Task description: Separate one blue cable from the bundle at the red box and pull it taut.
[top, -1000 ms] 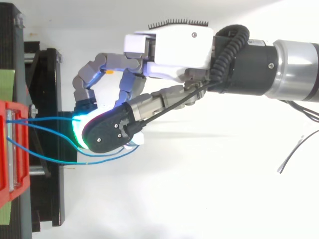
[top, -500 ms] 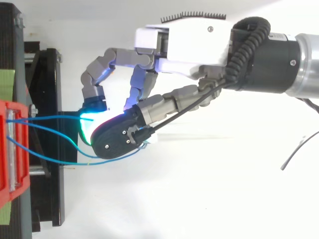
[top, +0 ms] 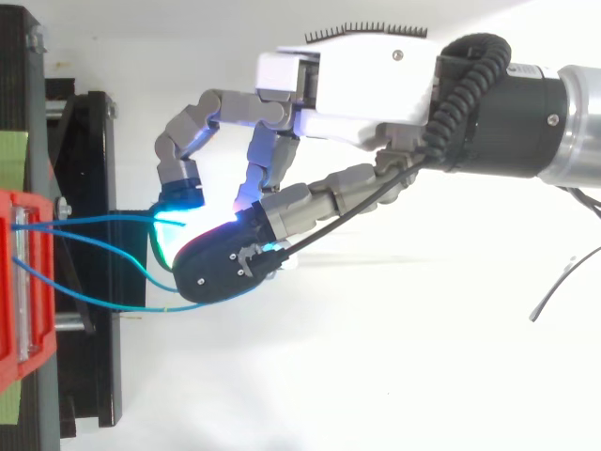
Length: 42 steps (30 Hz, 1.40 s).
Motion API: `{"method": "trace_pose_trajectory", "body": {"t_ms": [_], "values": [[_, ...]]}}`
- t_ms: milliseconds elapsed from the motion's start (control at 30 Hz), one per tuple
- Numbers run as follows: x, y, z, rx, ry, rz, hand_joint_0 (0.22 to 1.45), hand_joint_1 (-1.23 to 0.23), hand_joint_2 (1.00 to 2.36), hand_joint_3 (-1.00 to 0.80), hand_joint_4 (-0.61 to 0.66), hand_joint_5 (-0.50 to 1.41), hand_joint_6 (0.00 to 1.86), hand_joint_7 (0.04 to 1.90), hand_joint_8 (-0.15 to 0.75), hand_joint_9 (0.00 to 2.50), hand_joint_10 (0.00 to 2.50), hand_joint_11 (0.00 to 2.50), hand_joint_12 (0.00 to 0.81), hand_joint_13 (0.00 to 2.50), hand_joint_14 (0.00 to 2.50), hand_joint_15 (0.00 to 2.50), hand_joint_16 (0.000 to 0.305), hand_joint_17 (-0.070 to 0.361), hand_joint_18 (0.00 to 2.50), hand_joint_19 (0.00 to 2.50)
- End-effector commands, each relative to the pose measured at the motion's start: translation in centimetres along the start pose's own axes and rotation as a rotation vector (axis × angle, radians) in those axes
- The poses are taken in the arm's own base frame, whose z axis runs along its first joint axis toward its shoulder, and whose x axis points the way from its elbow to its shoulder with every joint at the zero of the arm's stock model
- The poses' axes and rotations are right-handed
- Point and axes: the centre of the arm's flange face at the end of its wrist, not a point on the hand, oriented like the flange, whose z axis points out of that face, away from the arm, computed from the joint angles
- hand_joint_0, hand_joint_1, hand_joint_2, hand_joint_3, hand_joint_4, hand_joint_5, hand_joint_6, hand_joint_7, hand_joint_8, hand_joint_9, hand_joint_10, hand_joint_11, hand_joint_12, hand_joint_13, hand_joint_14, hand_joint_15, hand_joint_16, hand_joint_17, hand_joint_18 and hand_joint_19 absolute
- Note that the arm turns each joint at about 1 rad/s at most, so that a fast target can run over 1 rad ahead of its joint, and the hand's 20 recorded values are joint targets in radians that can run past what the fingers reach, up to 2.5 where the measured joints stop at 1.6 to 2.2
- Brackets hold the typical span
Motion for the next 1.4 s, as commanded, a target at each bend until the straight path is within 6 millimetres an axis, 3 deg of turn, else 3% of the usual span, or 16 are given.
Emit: {"method": "trace_pose_trajectory", "body": {"t_ms": [0, 100, 333, 567, 767, 1367], "values": [[-0.1, 0.0, 0.0, -0.004, 0.019, 0.004, 0.65, -0.74, 1.02, -0.19, 0.11, -0.15, 0.94, 1.14, 0.41, 1.4, 0.02, 1.35, 0.46, 1.24, 0.02, 0.75, 0.059, 0.133, 1.01, 0.64], [0.3, 0.0, 0.0, -0.005, 0.039, 0.009, 0.58, -0.61, 1.0, -0.5, 0.17, -0.15, 0.88, 1.09, 0.408, 1.39, 0.02, 1.32, 0.462, 1.23, 0.03, 0.74, 0.06, 0.135, 1.0, 0.66], [0.3, 0.7, -0.2, -0.015, 0.042, 0.009, 0.59, -0.36, 1.0, -0.5, 0.16, -0.14, 0.85, 1.07, 0.399, 1.41, 0.02, 1.27, 0.461, 1.23, 0.02, 0.74, 0.06, 0.135, 0.99, 0.67], [-0.1, 0.6, -0.2, -0.009, 0.016, 0.034, 0.63, -0.49, 1.01, -0.43, 0.17, -0.15, 0.86, 1.17, 0.398, 1.39, 0.02, 1.3, 0.464, 1.24, 0.03, 0.74, 0.061, 0.137, 0.98, 0.67], [-1.0, -0.9, -0.9, 0.045, -0.109, 0.154, 0.62, -0.55, 1.0, -0.44, 0.19, -0.16, 0.88, 1.13, 0.398, 1.37, 0.02, 1.31, 0.463, 1.23, 0.03, 0.74, 0.061, 0.137, 0.98, 0.66], [0.5, -0.7, -0.7, 0.031, -0.128, 0.162, 0.63, -0.6, 1.01, -0.43, 0.18, -0.16, 0.89, 1.1, 0.401, 1.37, 0.02, 1.34, 0.463, 1.23, 0.02, 0.74, 0.061, 0.137, 0.98, 0.66]]}}
